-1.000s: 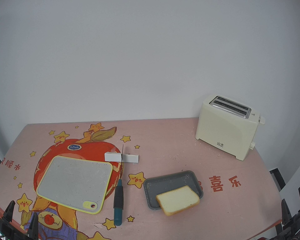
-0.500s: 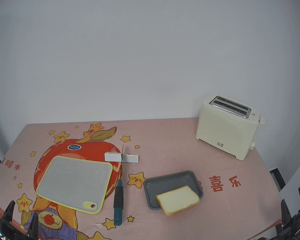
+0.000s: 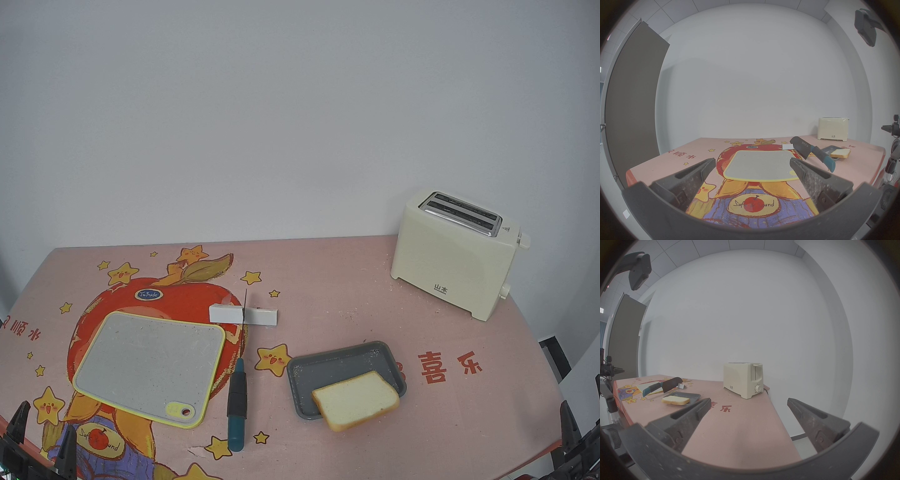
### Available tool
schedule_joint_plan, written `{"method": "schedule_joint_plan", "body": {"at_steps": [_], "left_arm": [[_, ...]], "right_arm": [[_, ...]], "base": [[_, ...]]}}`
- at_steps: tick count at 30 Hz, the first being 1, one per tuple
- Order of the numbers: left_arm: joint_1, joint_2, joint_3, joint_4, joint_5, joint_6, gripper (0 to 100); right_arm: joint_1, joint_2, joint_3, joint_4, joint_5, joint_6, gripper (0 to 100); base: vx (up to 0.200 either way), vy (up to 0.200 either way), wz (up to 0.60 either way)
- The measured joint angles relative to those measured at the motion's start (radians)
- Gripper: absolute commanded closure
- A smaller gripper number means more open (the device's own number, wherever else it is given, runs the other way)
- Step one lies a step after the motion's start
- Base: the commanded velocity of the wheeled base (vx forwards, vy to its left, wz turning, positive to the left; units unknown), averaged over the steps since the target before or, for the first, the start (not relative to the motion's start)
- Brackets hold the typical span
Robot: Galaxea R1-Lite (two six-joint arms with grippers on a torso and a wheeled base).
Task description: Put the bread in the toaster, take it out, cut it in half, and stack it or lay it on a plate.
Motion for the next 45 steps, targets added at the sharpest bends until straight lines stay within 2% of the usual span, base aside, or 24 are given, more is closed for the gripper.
{"method": "schedule_joint_plan", "body": {"at_steps": [21, 24, 30, 33, 35, 37, 40, 42, 45], "left_arm": [[0.0, 0.0, 0.0, 0.0, 0.0, 0.0, 0], [0.0, 0.0, 0.0, 0.0, 0.0, 0.0, 0], [0.0, 0.0, 0.0, 0.0, 0.0, 0.0, 0], [0.0, 0.0, 0.0, 0.0, 0.0, 0.0, 0], [0.0, 0.0, 0.0, 0.0, 0.0, 0.0, 0], [0.0, 0.0, 0.0, 0.0, 0.0, 0.0, 0], [0.0, 0.0, 0.0, 0.0, 0.0, 0.0, 0], [0.0, 0.0, 0.0, 0.0, 0.0, 0.0, 0], [0.0, 0.0, 0.0, 0.0, 0.0, 0.0, 0]], "right_arm": [[0.0, 0.0, 0.0, -0.002, -0.027, 0.007, 0], [0.0, 0.0, 0.0, -0.051, -0.029, 0.007, 0], [0.001, 0.013, -0.004, -0.273, -0.03, 0.006, 0], [0.02, 0.035, -0.02, -0.29, -0.031, 0.024, 0], [0.047, 0.063, -0.04, -0.263, -0.033, 0.059, 0], [0.085, 0.107, -0.067, -0.213, -0.034, 0.118, 0], [0.13, 0.179, -0.108, -0.156, -0.027, 0.254, 0], [0.15, 0.226, -0.13, -0.12, 0.001, 0.359, 0], [0.172, 0.291, -0.154, -0.074, 0.087, 0.507, 0]], "base": [[0.0, 0.0, 0.0], [0.0, 0.0, 0.0], [0.0, 0.0, 0.0], [0.0, 0.0, 0.0], [0.0, 0.0, 0.0], [0.0, 0.0, 0.0], [0.0, 0.0, 0.0], [0.0, 0.0, 0.0], [0.0, 0.0, 0.0]]}}
